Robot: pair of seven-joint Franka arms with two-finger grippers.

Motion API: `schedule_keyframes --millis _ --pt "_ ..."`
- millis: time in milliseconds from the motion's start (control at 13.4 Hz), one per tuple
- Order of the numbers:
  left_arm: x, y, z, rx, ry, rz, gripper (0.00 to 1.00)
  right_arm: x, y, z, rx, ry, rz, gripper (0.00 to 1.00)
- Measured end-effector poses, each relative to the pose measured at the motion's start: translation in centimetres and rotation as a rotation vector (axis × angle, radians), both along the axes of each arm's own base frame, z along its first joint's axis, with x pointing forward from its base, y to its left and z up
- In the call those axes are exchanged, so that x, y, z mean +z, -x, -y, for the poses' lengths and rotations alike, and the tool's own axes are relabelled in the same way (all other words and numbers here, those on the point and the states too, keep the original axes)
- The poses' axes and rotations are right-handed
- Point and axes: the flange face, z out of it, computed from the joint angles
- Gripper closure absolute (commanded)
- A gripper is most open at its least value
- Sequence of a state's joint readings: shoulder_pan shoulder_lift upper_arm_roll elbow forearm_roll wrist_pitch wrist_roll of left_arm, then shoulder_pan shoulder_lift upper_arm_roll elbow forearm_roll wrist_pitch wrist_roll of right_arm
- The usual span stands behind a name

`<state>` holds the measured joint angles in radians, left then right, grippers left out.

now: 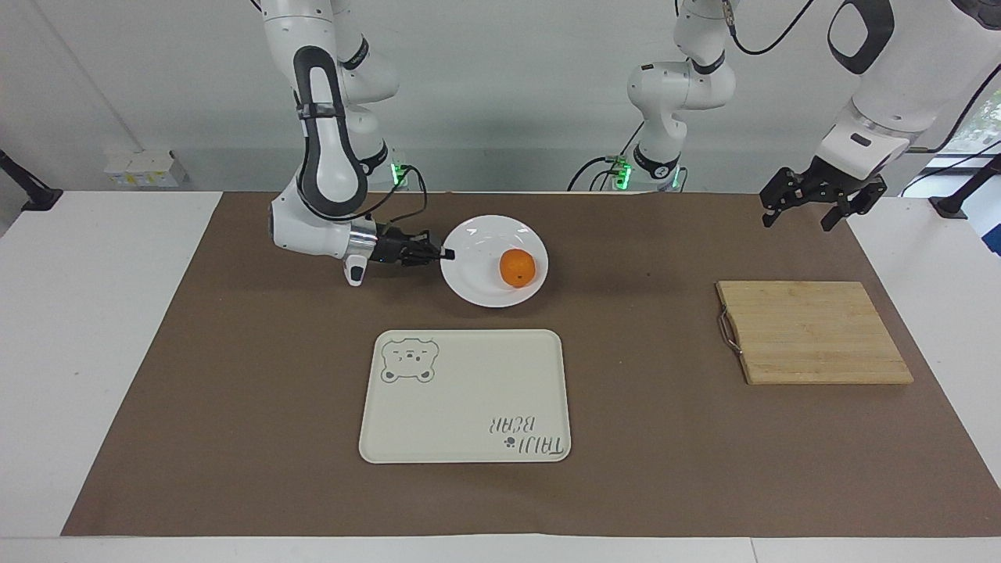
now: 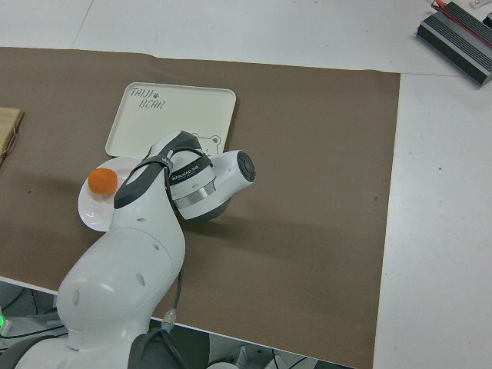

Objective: Place orange and plate with both arms
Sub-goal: 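Slide the plate with the right gripper onto the bear tray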

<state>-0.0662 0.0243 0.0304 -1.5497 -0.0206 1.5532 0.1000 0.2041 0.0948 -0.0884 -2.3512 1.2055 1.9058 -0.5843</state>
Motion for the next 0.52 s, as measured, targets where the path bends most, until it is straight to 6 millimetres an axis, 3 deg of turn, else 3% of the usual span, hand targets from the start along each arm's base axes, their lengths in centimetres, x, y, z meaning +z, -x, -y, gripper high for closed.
schedule_keyframes --millis 299,524 --pt "0.1 0.0 -0.3 0.005 0.0 0.002 0.0 0.9 -1.9 -0.4 -0.014 -0.026 0.044 1.0" --pt "0.3 0.1 -0.2 0.004 0.0 0.005 0.0 2.3 -5.5 -0.7 -0.019 -0.026 0.096 1.0"
